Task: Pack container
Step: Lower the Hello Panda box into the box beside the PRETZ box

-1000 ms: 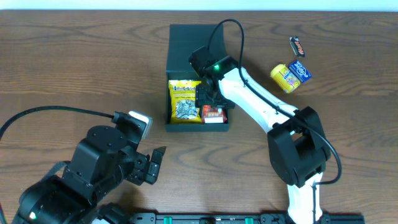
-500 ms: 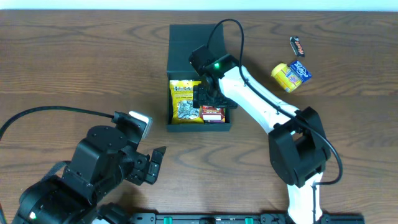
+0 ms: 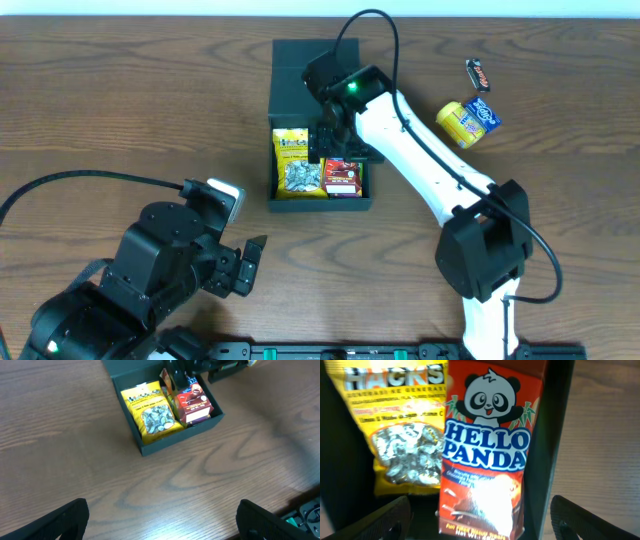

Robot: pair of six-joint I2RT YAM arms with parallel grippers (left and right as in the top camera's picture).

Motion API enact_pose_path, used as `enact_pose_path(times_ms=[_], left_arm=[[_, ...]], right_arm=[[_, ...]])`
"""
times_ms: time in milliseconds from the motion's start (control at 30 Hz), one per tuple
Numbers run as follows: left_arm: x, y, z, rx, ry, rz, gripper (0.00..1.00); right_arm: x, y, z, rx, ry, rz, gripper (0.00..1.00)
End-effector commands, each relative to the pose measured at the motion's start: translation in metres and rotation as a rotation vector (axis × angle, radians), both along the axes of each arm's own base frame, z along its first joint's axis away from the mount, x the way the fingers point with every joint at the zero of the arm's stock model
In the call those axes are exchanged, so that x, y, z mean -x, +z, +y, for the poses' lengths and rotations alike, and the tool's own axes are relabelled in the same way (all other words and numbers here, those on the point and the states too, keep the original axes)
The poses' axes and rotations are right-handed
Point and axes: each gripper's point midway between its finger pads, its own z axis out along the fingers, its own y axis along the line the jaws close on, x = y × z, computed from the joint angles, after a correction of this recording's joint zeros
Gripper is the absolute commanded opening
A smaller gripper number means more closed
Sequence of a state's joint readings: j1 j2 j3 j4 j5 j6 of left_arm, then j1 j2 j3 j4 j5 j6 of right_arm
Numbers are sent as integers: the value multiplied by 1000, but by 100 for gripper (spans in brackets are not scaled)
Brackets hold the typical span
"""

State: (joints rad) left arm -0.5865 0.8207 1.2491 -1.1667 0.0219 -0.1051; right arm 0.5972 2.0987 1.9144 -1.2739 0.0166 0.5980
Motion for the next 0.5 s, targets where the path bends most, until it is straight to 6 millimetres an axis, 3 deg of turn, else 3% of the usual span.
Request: enact_pose_path(times_ms=[0,100,233,467], left_arm=[[0,5,1,8,7,-12,95],[0,5,1,8,7,-12,95],[0,5,1,8,7,-12,95],[0,5,1,8,7,-12,95]], right_arm=[[-10,29,6,-63,16,-63,85],[-16,33,26,-150,65,-89,64],[-21,30,48,-224,117,-122,65],[-15,20,68,-249,158,-126,66]])
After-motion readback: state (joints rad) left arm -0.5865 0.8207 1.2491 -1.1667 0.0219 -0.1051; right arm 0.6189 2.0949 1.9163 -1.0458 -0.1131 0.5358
